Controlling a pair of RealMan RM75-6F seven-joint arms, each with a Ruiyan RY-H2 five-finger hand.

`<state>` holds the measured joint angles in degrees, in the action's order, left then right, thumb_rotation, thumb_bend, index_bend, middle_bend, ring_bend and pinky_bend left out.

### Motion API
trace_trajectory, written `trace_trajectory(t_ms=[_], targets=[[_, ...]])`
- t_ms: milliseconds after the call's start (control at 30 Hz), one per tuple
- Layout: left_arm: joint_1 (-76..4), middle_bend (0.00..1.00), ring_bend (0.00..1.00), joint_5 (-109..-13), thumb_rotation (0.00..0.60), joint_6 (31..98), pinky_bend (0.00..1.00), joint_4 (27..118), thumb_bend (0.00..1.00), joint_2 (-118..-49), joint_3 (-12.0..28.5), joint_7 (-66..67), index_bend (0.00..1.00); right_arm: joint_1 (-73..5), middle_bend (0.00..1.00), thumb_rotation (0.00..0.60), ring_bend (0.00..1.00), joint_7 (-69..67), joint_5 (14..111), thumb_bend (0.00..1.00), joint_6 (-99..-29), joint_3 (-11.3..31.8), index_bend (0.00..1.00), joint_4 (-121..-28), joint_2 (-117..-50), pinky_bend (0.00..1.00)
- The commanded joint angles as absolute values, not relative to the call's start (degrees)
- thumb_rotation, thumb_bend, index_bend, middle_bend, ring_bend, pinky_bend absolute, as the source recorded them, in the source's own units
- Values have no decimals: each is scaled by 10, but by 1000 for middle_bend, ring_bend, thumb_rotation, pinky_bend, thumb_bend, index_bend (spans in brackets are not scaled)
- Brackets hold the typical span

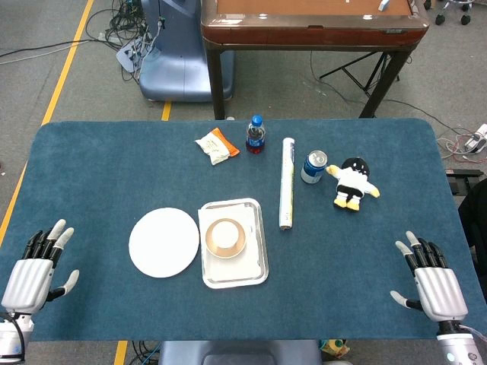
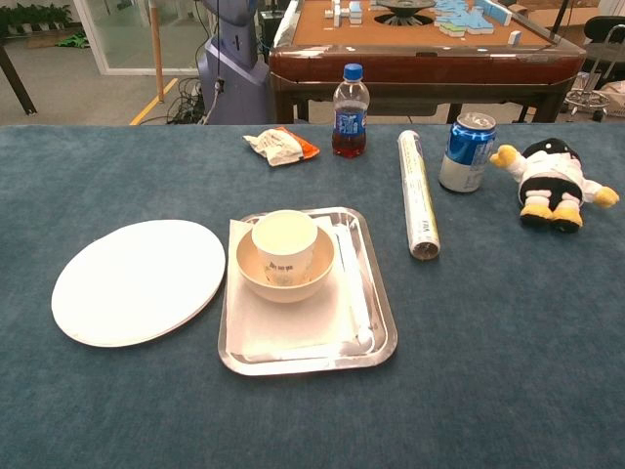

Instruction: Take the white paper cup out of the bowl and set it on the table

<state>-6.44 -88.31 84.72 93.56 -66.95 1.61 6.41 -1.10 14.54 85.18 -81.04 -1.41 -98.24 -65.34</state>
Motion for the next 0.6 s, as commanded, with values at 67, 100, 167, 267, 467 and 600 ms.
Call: trace_trajectory(t_ms=[67,100,167,267,467,600], targets=[[-82,0,0,-904,600,839,0,953,319,-671,20,111,152,-14,0,600,0,143,843,202,-803,-11,0,-982,-653,0],[-87,0,0,-912,600,836,0,958,319,-673,19,126,175,-15,0,600,0,141,839,202,-800,-10,0,-981,-652,0],[-96,0,0,-924,600,826,0,966,319,-677,18,148,190,-18,0,600,0,137,832,201,-795,-7,0,-981,-651,0],[-109,0,0,-936,600,816,0,969,319,-687,20,174,190,-20,0,600,0,132,824,201,-790,-4,0,-979,-649,0],[-136,0,0,-943,600,788,0,978,319,-700,26,205,190,-22,0,600,0,122,809,202,-785,3,0,-977,-646,0],[-154,0,0,-930,600,759,0,997,319,-703,31,222,190,-28,0,600,0,122,799,202,-772,4,0,-976,-647,0]])
